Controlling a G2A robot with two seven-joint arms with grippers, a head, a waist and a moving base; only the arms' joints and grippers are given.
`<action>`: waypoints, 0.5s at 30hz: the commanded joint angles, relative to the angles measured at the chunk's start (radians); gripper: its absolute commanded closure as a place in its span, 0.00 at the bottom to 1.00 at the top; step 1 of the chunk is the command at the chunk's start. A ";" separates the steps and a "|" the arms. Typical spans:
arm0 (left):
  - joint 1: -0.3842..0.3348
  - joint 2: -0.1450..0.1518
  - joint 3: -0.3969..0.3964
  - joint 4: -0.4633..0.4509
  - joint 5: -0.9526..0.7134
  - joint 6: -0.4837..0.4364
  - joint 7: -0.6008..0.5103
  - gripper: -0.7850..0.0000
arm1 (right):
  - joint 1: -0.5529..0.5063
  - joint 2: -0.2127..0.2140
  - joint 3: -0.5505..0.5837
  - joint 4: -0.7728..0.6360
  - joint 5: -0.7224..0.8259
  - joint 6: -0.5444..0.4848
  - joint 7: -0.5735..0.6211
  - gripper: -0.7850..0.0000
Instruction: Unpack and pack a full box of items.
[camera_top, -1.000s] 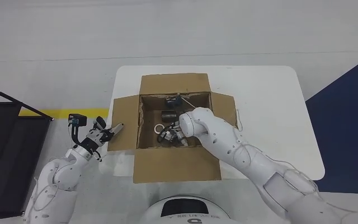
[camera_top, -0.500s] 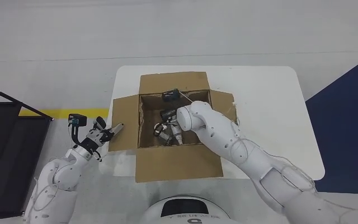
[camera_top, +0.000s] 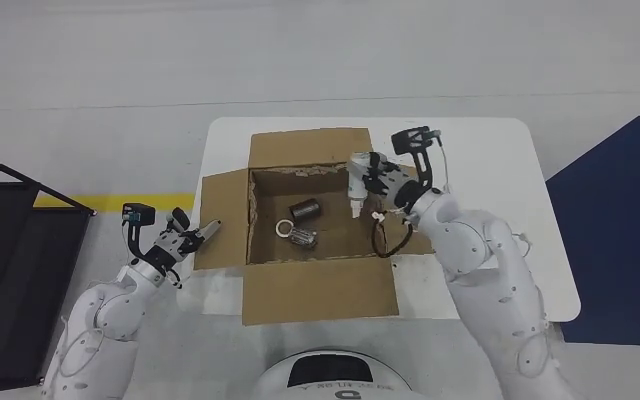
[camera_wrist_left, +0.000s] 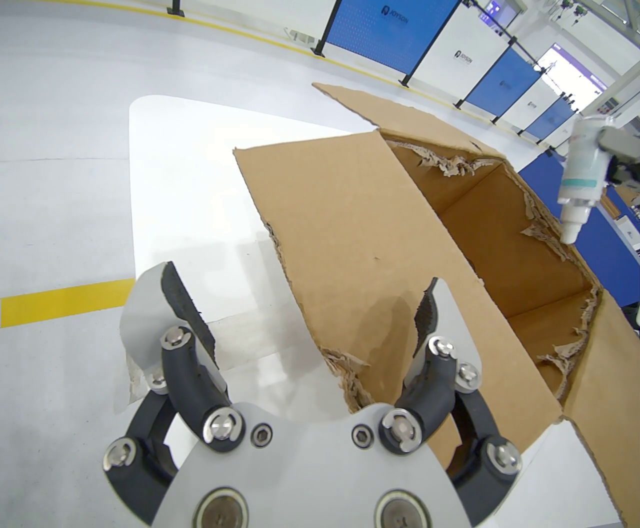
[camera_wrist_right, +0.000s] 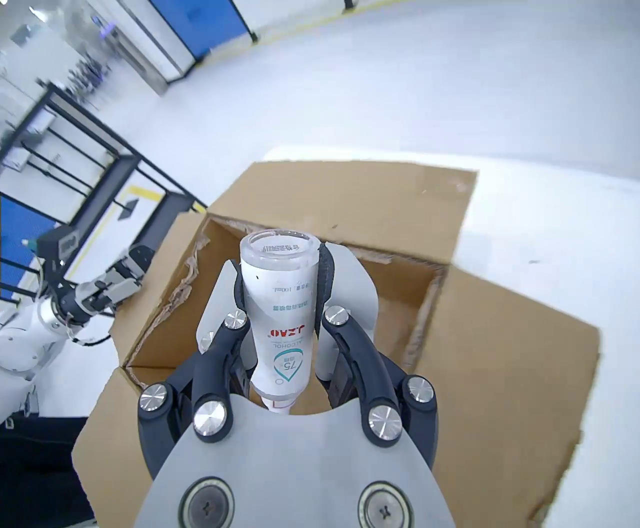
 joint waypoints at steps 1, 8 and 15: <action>0.000 0.000 0.000 0.000 0.000 0.000 0.000 0.00 | -0.015 0.007 0.083 0.014 0.071 -0.095 -0.022 1.00; 0.000 0.000 0.000 0.000 0.000 0.000 0.000 0.00 | -0.015 0.007 0.083 0.014 0.071 -0.095 -0.022 1.00; 0.000 0.000 0.000 0.000 0.000 0.000 0.000 0.00 | -0.022 0.007 0.120 0.007 0.102 -0.067 -0.062 1.00</action>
